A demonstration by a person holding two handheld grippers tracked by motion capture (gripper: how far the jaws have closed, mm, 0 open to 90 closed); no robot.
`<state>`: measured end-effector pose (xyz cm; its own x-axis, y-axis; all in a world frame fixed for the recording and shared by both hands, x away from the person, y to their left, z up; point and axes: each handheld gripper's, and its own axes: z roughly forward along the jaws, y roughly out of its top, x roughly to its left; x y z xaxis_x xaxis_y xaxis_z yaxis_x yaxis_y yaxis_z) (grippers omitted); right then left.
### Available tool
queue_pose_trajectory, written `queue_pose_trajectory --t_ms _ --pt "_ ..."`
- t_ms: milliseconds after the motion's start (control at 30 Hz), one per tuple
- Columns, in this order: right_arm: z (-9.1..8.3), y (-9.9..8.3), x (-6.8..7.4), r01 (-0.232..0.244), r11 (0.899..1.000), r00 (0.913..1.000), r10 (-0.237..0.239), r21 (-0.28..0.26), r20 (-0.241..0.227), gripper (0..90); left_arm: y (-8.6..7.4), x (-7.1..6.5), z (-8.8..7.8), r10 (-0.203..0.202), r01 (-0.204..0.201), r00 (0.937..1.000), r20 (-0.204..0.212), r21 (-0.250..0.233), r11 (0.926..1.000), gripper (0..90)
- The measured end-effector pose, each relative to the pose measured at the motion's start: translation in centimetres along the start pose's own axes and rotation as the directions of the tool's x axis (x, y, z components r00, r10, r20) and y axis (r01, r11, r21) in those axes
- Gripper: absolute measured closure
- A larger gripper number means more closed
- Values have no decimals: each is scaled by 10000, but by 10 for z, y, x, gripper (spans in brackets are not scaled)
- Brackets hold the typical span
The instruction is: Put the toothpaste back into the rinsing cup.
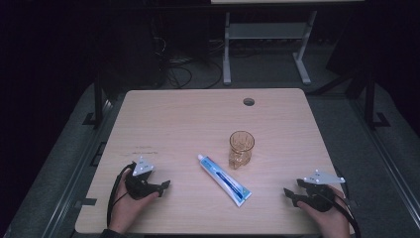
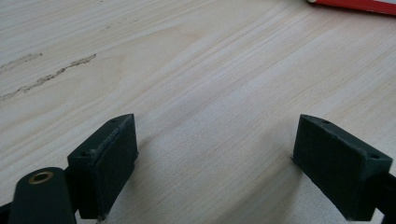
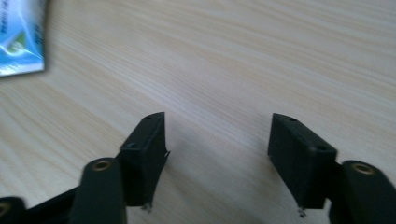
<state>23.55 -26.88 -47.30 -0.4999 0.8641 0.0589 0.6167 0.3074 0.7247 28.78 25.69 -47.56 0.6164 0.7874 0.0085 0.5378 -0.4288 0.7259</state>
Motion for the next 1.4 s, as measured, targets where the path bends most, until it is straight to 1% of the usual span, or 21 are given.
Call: queue_pose_trajectory --t_ms 33,100,133,167,200,233,267,300,333,367,400,467,600,833,1000,1033,1067,1133,1300,1367,1400 --pt "-1 0 1 39 10000 10000 -39 -43 -59 472 0 0 0 0 0 10000 0 0 10000 128" --pt "-3 1 1 111 9999 9999 -112 -124 -113 501 0 0 0 -2 2 10000 0 -3 10000 128" --pt "-5 2 2 103 9997 9995 -109 -212 -308 587 0 0 0 6 -6 10000 2 -2 10000 128" --pt "-5 2 2 103 9997 9995 -109 -212 -308 587 0 0 0 -2 2 10000 0 -3 10000 128" --pt "-7 3 1 91 9995 9988 -106 -302 -486 674 0 0 0 5 -5 10000 -1 -2 10000 128" --pt "-7 3 0 36 9995 9980 -57 -328 -634 710 0 0 0 -2 2 10000 -3 -2 10000 128" --pt "-7 3 0 36 9995 9980 -57 -328 -634 710 0 0 0 -2 2 10000 -3 -2 10000 128" --pt "-7 3 0 -16 9995 9970 -9 -321 -773 766 0 0 0 -2 2 10000 -4 -2 10000 128" --pt "-7 5 0 -7 9993 9944 -33 -379 -1052 859 0 0 0 6 -6 10000 -4 -2 10000 128" --pt "-7 5 0 -7 9993 9944 -33 -379 -1052 859 0 0 0 6 -6 10000 -4 -2 10000 128" --pt "-6 7 1 49 9989 9911 -110 -459 -1325 896 0 0 0 -1 1 10000 -3 -3 10000 128" --pt "-5 9 2 101 9988 9902 -166 -478 -1384 898 0 0 0 6 -6 10000 -1 -1 10000 127" --pt "-1 13 6 189 9992 9842 -246 -339 -1752 900 0 0 0 -2 2 10000 -1 -2 10000 128" --pt "9 24 19 549 9977 9688 -629 -397 -2398 900 0 0 0 -1 1 10000 -1 -3 10000 128" --pt "18 33 29 715 9967 9595 -795 -394 -2702 900 0 0 0 -6 6 10000 -1 -3 10000 128" --pt "18 33 29 715 9967 9595 -795 -394 -2702 900 0 0 0 -5 5 10000 0 -3 10000 128" --pt "21 36 31 763 9963 9553 -847 -404 -2833 900 0 0 0 1 -1 10000 -4 -3 10000 128" --pt "21 37 32 729 9966 9548 -808 -379 -2860 900 0 0 0 -23 23 10000 -13 3 10000 128" --pt "27 41 38 899 9953 9476 -965 -356 -3046 900 0 -1 0 -29 29 10000 -10 -9 10000 128" --pt "31 46 42 999 9942 9424 -1074 -400 -3168 900 0 -1 0 -27 27 10000 -6 -9 10000 128" --pt "31 46 42 999 9942 9424 -1074 -400 -3168 900 0 -1 0 -29 29 10000 -8 -5 10000 128"
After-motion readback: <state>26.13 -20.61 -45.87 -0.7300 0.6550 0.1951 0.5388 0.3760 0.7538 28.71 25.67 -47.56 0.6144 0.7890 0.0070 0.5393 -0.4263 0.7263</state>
